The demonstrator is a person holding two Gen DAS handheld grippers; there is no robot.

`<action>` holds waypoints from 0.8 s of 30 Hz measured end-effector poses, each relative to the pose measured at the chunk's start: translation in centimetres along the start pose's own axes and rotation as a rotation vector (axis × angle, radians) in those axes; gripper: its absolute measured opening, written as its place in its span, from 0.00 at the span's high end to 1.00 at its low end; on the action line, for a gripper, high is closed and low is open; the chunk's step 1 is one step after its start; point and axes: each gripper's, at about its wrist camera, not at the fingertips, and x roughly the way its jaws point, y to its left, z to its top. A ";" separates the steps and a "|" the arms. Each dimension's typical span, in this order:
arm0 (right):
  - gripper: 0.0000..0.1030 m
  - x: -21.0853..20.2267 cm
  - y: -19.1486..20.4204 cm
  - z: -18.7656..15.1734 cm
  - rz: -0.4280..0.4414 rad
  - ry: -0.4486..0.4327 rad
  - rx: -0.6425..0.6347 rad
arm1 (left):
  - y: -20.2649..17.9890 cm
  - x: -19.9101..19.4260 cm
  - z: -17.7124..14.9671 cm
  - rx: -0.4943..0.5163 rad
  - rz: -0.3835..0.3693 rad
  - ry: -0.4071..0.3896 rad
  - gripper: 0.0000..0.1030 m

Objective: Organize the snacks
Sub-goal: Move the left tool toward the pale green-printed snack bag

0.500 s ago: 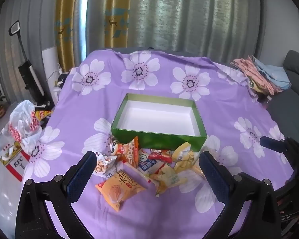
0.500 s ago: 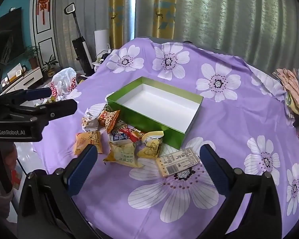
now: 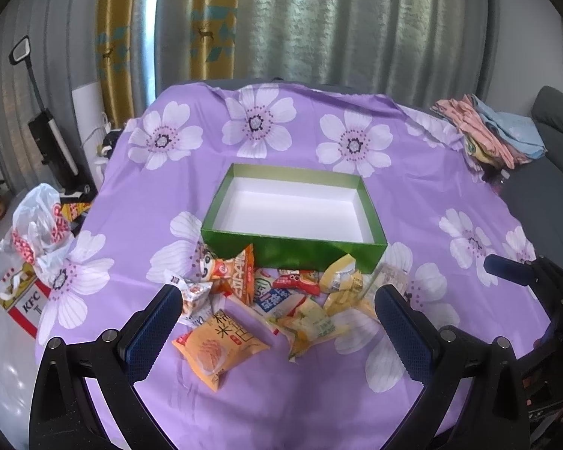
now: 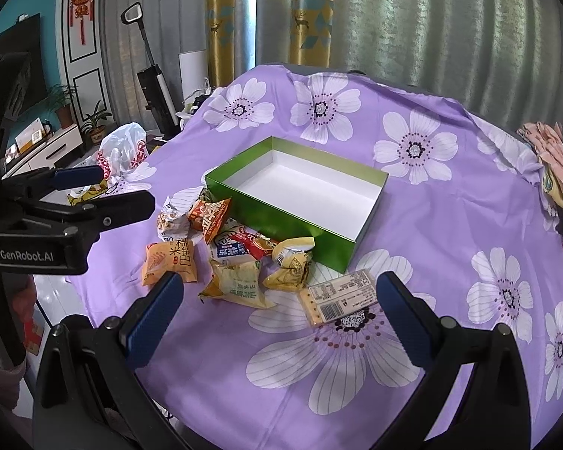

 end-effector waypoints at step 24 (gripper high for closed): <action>0.00 5.0 -0.8 -4.9 0.134 0.152 0.091 | 2.7 6.3 -5.3 -0.131 -0.206 0.195 0.01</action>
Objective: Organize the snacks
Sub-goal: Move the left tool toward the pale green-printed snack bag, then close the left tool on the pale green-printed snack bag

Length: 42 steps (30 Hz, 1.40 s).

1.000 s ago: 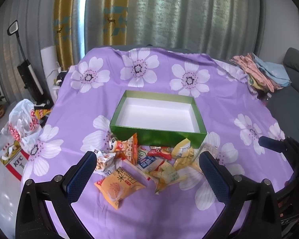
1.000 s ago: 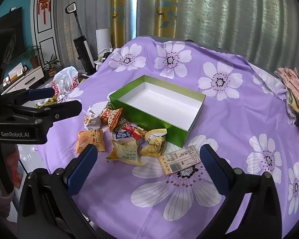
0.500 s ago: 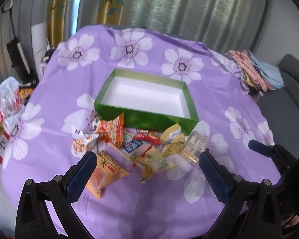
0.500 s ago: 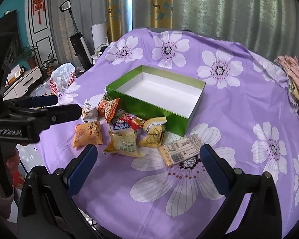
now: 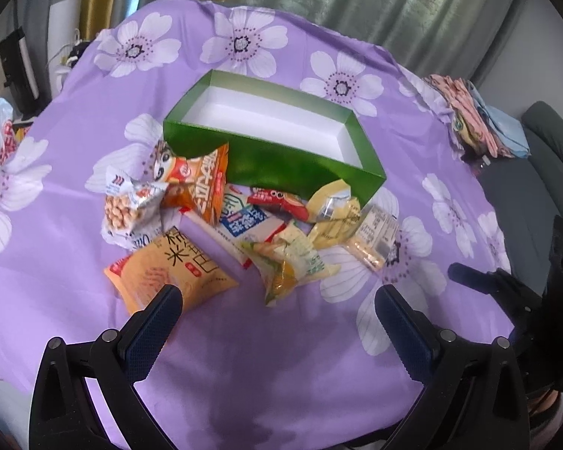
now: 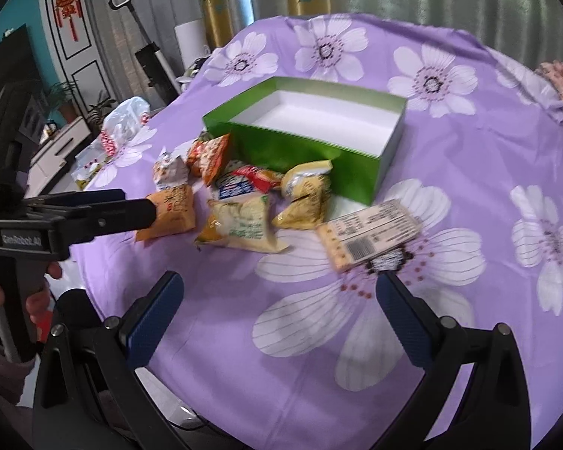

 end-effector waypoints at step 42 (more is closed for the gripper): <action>0.63 11.6 0.9 1.6 0.261 0.086 -0.025 | 0.9 7.4 1.1 -0.032 -0.055 0.095 0.58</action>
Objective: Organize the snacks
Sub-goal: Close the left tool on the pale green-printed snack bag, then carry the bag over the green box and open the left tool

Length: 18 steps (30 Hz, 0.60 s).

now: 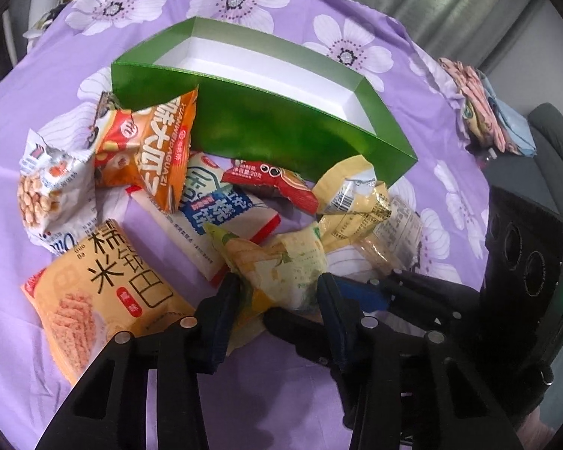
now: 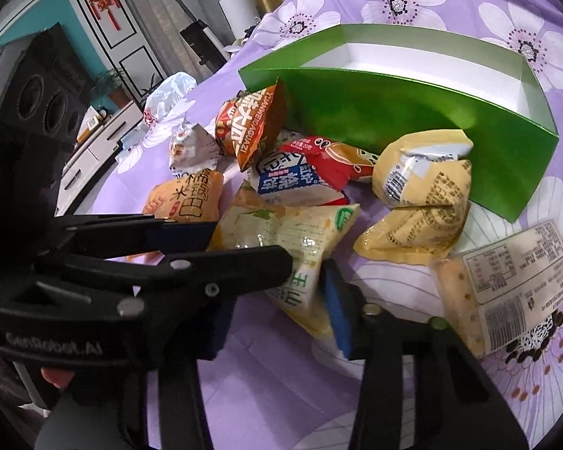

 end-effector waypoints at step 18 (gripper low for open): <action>0.71 -5.6 2.7 2.7 -0.072 -0.145 -0.081 | -3.3 -5.2 2.6 0.116 -0.006 -0.146 0.58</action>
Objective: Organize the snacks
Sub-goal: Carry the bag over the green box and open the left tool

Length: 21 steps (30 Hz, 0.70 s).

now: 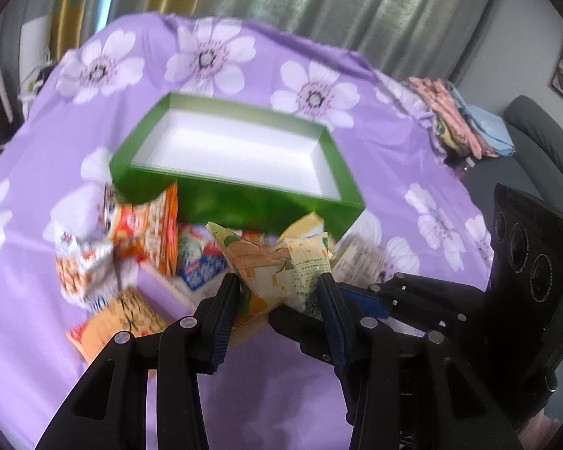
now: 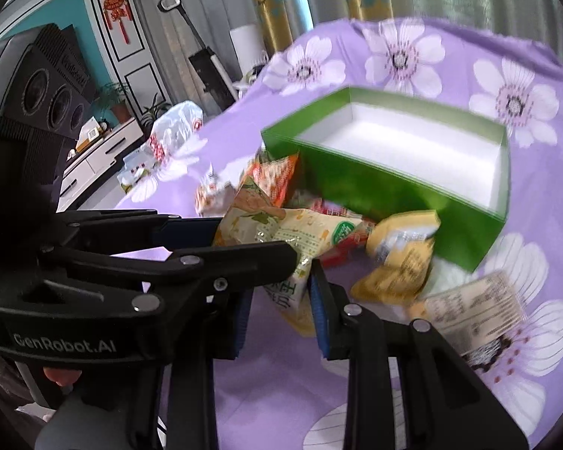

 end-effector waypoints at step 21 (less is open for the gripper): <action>0.69 1.2 -6.5 7.9 -0.107 -0.089 0.074 | -0.9 6.1 10.3 0.054 -0.037 0.008 0.58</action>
